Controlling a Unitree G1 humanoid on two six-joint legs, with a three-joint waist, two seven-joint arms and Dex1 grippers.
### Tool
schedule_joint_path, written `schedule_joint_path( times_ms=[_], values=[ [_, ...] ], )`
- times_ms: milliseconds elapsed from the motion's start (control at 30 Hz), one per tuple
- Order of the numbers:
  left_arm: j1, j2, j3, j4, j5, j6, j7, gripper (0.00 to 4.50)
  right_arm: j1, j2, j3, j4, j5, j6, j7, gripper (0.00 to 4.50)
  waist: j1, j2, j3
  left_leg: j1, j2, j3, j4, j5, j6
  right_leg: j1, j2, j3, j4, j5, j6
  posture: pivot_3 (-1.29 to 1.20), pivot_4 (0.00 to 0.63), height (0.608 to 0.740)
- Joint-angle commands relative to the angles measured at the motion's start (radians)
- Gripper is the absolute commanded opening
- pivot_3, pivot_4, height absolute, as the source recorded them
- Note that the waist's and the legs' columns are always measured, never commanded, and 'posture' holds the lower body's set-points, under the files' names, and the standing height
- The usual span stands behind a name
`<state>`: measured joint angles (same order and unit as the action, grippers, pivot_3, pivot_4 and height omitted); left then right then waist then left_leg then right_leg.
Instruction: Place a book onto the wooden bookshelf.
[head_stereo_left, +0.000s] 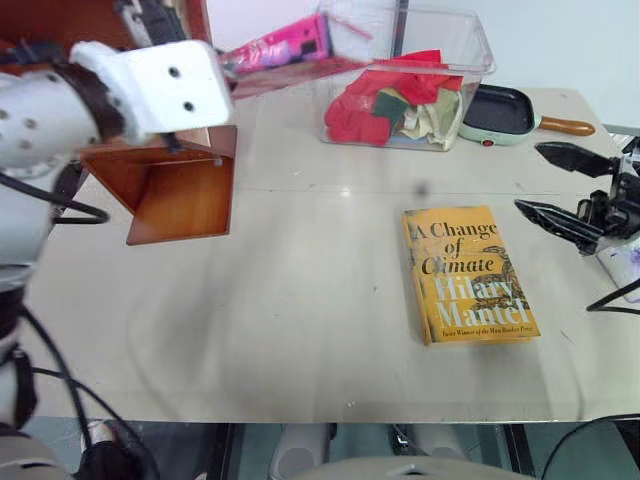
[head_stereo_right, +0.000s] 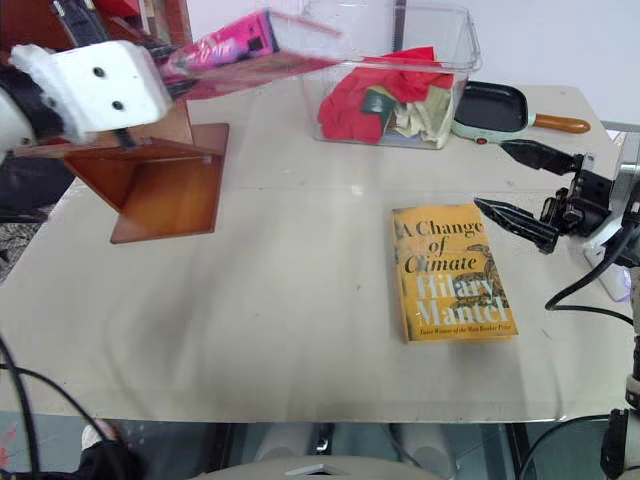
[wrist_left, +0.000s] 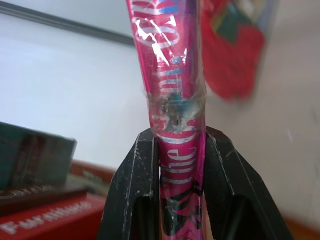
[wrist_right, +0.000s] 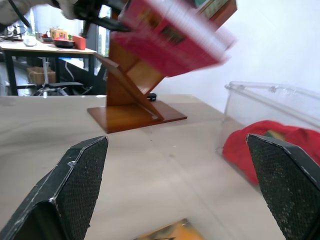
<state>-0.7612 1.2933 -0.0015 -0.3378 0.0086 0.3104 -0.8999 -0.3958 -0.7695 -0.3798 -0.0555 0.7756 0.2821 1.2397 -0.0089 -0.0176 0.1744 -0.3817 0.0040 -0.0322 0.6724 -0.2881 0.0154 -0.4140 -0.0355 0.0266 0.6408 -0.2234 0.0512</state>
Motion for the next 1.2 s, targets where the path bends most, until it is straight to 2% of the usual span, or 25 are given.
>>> schedule_joint_path(
  times_ms=[33,167,367,467,533,600,633,667,733,833,867,933,1000,1067,1100,1133,1200],
  values=[
    [0.023,0.122,0.110,0.023,-0.011,0.065,-0.111,0.58,-0.048,-0.015,-0.033,0.047,0.017,-0.027,0.035,4.50,-0.004,0.000,0.001,-0.001,0.000,0.000,0.000,0.000,0.000,-0.002,0.000,0.000,0.001,0.000,0.000,0.00,0.150,0.740],
    [0.045,0.259,0.178,0.099,0.014,0.056,-0.194,0.58,-0.106,-0.026,-0.023,0.116,0.008,-0.047,0.087,4.50,-0.005,-0.001,0.005,-0.003,0.001,0.000,0.000,0.000,0.000,-0.004,0.001,-0.001,0.001,0.000,0.000,0.00,0.150,0.740],
    [0.159,0.362,0.255,0.201,0.060,-0.036,-0.280,0.58,-0.172,-0.002,0.003,0.215,-0.029,-0.097,0.122,4.50,-0.005,0.000,0.005,-0.001,0.001,0.002,-0.001,0.000,0.000,-0.003,0.001,0.000,0.001,0.000,0.000,0.00,0.150,0.740],
    [0.214,0.351,0.284,0.233,0.078,-0.013,-0.277,0.58,-0.172,0.000,0.004,0.210,-0.027,-0.096,0.127,4.50,-0.005,0.001,0.006,-0.001,0.001,0.001,-0.001,0.000,0.000,-0.003,0.001,0.000,0.002,0.000,0.000,0.00,0.150,0.740],
    [0.287,0.307,0.318,0.283,0.100,-0.074,-0.252,0.58,-0.170,0.000,0.002,0.204,-0.026,-0.093,0.128,4.50,-0.009,0.001,0.006,-0.002,0.002,0.002,-0.001,0.000,0.000,-0.003,0.001,0.000,0.002,0.000,0.000,0.00,0.150,0.740],
    [0.383,0.244,0.387,0.377,0.118,-0.183,-0.227,1.63,-0.161,-0.002,0.001,0.193,-0.023,-0.086,0.130,4.50,-0.015,0.003,0.007,0.000,0.002,0.004,-0.002,0.000,0.000,-0.003,0.001,0.002,0.003,0.000,0.000,0.00,0.150,0.740],
    [0.431,0.225,0.423,0.428,0.133,-0.268,-0.220,1.80,-0.153,-0.005,0.001,0.183,-0.023,-0.081,0.130,4.50,-0.022,0.005,0.007,0.001,0.002,0.005,-0.002,0.000,0.000,-0.004,0.001,0.002,0.003,0.000,0.000,0.00,0.150,0.740],
    [0.453,0.203,0.452,0.457,0.126,-0.315,-0.206,2.33,-0.145,-0.009,0.001,0.176,-0.023,-0.076,0.131,4.50,-0.025,0.005,0.007,0.002,0.003,0.005,-0.003,0.000,0.000,-0.004,0.001,0.002,0.004,0.000,0.000,0.00,0.150,0.740],
    [0.524,0.194,0.512,0.539,0.165,-0.462,-0.182,3.05,-0.123,-0.025,-0.006,0.150,-0.014,-0.055,0.136,4.50,-0.028,0.003,0.007,0.000,0.004,0.004,-0.003,0.000,0.000,-0.006,0.002,0.001,0.005,0.000,-0.001,0.00,0.150,0.740],
    [0.524,0.144,0.573,0.548,0.082,-0.551,-0.170,4.44,-0.082,-0.056,-0.013,0.113,-0.008,-0.026,0.147,4.50,-0.025,0.003,0.007,-0.003,0.005,0.005,-0.003,0.000,0.000,-0.009,-0.001,0.002,0.005,0.000,-0.001,0.00,0.150,0.740],
    [0.508,0.118,0.592,0.509,0.023,-0.497,-0.180,4.44,-0.070,-0.067,-0.017,0.106,-0.004,-0.015,0.152,4.50,-0.024,0.003,0.007,-0.003,0.005,0.005,-0.002,0.000,0.000,-0.009,-0.001,0.002,0.004,0.000,-0.001,0.00,0.150,0.740],
    [0.487,0.107,0.652,0.331,-0.245,-0.171,-0.324,4.44,-0.044,-0.092,-0.027,0.084,0.002,0.003,0.160,4.50,-0.017,0.003,0.007,-0.004,0.004,0.006,-0.001,0.000,0.000,-0.009,-0.004,0.002,0.004,0.000,0.000,0.00,0.150,0.740],
    [0.463,0.144,0.696,0.162,-0.494,0.165,-0.390,4.44,-0.033,-0.111,-0.037,0.078,0.010,0.017,0.166,4.50,-0.009,0.000,0.007,-0.007,0.004,0.005,0.002,0.000,0.001,-0.009,-0.004,0.000,0.004,0.000,0.000,0.00,0.150,0.740],
    [0.400,0.190,0.710,0.033,-0.747,0.428,-0.354,4.44,-0.024,-0.125,-0.045,0.069,0.017,0.029,0.165,4.50,-0.004,-0.001,0.007,-0.009,0.004,0.002,0.006,-0.001,0.001,-0.009,-0.004,-0.002,0.004,0.000,0.000,0.00,0.150,0.740],
    [0.350,0.204,0.688,-0.014,-0.913,0.526,-0.285,4.44,-0.018,-0.130,-0.049,0.062,0.021,0.035,0.162,4.50,-0.005,-0.001,0.007,-0.011,0.004,0.000,0.008,-0.001,0.002,-0.009,-0.004,-0.003,0.004,0.001,0.001,0.00,0.150,0.740],
    [0.314,0.204,0.668,-0.045,-1.017,0.583,-0.225,4.44,-0.014,-0.133,-0.051,0.058,0.024,0.040,0.158,4.50,-0.005,0.001,0.007,-0.010,0.004,-0.001,0.009,-0.001,0.002,-0.009,-0.004,-0.003,0.004,0.001,0.001,0.00,0.150,0.740],
    [0.315,0.139,0.643,-0.121,-1.100,0.638,-0.142,4.44,-0.011,-0.134,-0.054,0.030,0.037,0.059,0.139,4.50,-0.006,0.006,0.007,-0.008,0.004,-0.002,0.009,-0.001,0.002,-0.007,-0.004,-0.002,0.006,0.001,0.001,0.00,0.150,0.740]
  ],
)
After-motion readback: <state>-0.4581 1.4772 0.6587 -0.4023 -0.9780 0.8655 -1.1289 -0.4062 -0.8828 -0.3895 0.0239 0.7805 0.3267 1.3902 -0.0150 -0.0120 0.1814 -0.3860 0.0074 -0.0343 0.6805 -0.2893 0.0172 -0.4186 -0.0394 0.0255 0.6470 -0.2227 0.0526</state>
